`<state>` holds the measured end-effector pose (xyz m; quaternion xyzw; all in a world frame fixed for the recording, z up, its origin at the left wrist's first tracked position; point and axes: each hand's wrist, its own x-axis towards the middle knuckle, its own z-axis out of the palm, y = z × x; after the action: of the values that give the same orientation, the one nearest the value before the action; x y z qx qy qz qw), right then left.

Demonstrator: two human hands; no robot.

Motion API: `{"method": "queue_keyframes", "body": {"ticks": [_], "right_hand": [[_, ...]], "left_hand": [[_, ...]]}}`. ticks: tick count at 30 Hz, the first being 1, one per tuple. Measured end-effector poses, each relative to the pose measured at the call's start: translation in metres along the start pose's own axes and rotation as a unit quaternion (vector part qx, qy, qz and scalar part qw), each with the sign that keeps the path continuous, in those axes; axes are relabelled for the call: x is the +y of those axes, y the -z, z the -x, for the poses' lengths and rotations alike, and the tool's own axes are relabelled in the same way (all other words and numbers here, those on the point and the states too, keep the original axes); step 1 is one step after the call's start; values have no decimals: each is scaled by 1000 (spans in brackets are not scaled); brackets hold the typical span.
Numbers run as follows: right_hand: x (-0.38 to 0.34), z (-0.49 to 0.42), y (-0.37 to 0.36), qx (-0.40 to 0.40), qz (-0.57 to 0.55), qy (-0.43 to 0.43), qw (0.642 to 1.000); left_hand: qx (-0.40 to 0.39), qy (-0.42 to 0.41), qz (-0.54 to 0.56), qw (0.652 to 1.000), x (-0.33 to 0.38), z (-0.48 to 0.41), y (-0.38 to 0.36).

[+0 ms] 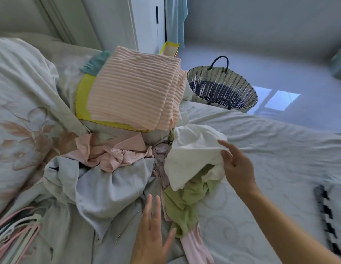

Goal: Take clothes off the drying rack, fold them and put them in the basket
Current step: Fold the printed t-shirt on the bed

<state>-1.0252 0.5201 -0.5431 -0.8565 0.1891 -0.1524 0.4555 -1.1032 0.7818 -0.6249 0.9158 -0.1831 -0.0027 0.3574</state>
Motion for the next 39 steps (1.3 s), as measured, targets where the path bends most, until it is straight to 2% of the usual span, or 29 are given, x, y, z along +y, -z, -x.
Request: {"method": "queue_keyframes", "body": {"ticks": [4, 8, 12, 15, 18, 20, 22, 23, 25, 28, 34, 36, 39], "right_hand": [[-48, 22, 77, 15, -115, 7, 993], [-120, 47, 156, -58, -171, 12, 984], [-186, 76, 214, -106, -208, -3, 972], [-220, 99, 242, -125, -223, 4, 967], [-236, 126, 268, -147, -263, 3, 953], [-234, 146, 286, -160, -336, -15, 928], [-221, 165, 300, -160, -412, -33, 897], [-212, 175, 306, -152, -422, -29, 893], [-189, 198, 313, -115, -375, 1, 920], [-160, 237, 313, -85, -231, 43, 968], [-156, 279, 296, -141, -106, 97, 980], [-159, 280, 289, -80, -47, 132, 987], [-174, 271, 299, 22, -89, 149, 985]], "left_hand": [[6, 13, 51, 999, 79, -2, 19], [14, 11, 95, 995, 181, 1, 68], [49, -49, 121, 990, 280, -3, 127], [27, -80, 136, 987, 340, -3, 157], [33, -78, 155, 984, 381, 2, 171], [69, -89, 158, 981, 391, 7, 172], [66, -89, 168, 980, 394, 15, 176], [54, -88, 171, 980, 395, 21, 177], [37, -92, 173, 980, 397, 30, 181], [37, -89, 162, 982, 403, 33, 192], [61, -94, 144, 983, 422, 27, 220], [82, -89, 141, 983, 429, 25, 231], [84, -96, 114, 985, 432, 20, 251]]}}
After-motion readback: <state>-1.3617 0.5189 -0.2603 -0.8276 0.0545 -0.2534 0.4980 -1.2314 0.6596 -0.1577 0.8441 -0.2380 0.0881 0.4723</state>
